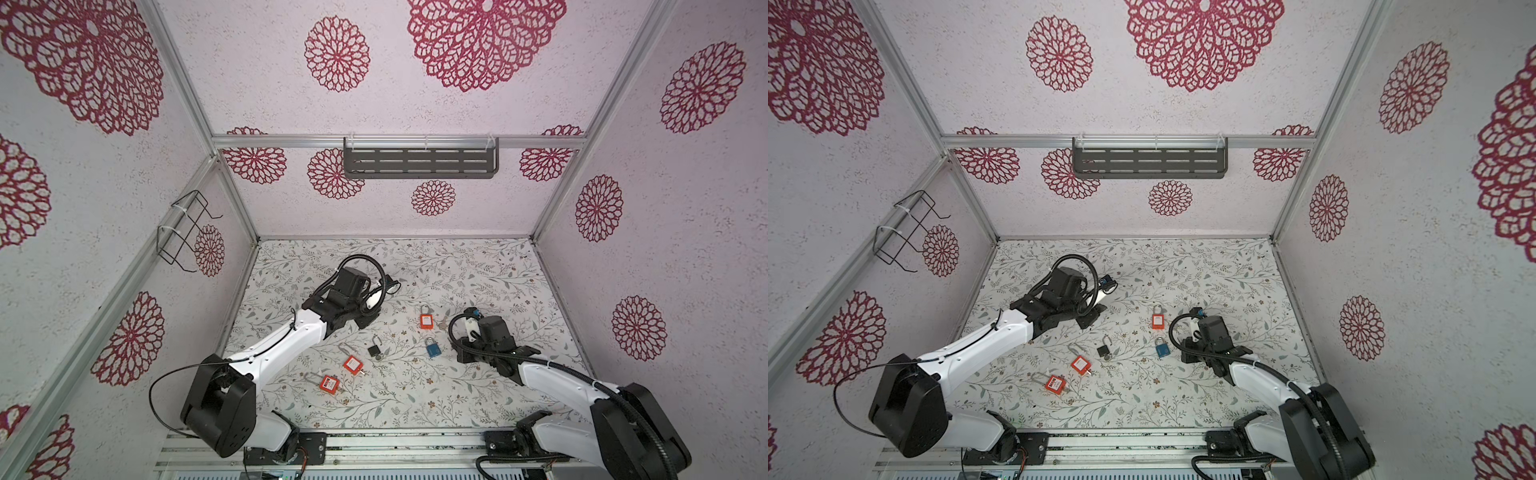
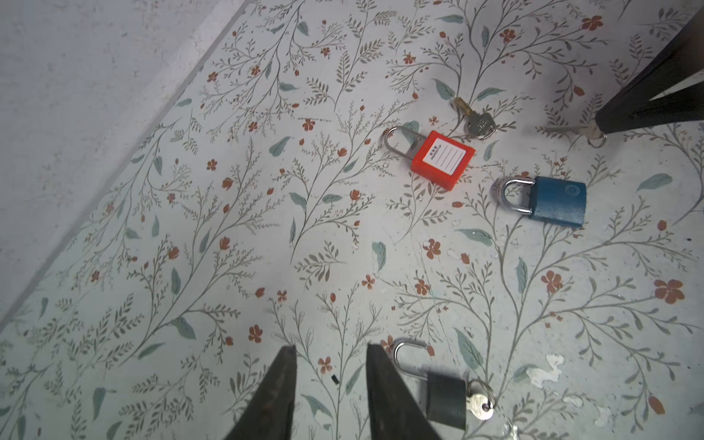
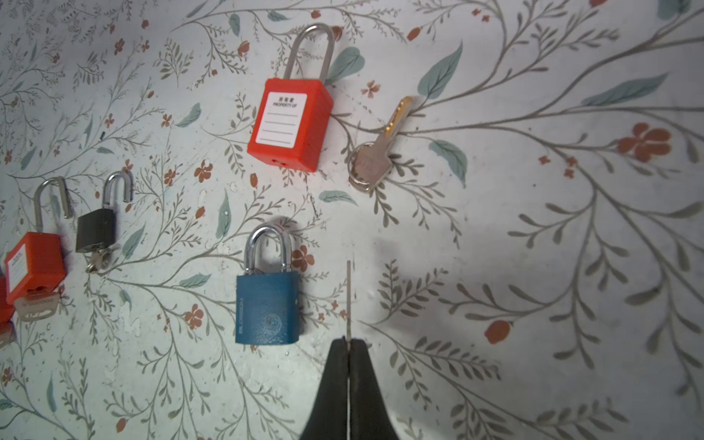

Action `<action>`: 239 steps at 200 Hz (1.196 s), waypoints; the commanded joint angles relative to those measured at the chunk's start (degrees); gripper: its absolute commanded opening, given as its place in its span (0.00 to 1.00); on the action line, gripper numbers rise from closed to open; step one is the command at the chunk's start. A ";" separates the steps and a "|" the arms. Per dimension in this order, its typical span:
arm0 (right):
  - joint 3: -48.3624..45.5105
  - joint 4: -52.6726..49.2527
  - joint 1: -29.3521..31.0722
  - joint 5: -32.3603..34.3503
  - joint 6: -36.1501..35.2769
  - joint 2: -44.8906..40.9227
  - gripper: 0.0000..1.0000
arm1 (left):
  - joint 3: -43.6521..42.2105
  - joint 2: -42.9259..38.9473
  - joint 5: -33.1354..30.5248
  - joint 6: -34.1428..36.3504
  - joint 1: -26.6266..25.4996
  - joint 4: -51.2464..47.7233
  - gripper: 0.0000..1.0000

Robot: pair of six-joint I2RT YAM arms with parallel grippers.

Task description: Lock with the key

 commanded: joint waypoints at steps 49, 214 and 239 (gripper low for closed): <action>3.81 2.73 0.39 -2.36 0.21 6.89 0.00 | -3.62 -3.85 -5.41 -8.10 1.12 5.95 0.38; 14.27 -9.97 8.08 11.43 -6.69 -1.57 0.58 | -8.12 -14.79 -11.72 -20.37 6.27 6.57 0.56; 22.66 -14.83 13.40 10.91 -7.43 5.95 0.58 | -10.07 -18.27 -12.67 -26.35 10.13 5.23 0.60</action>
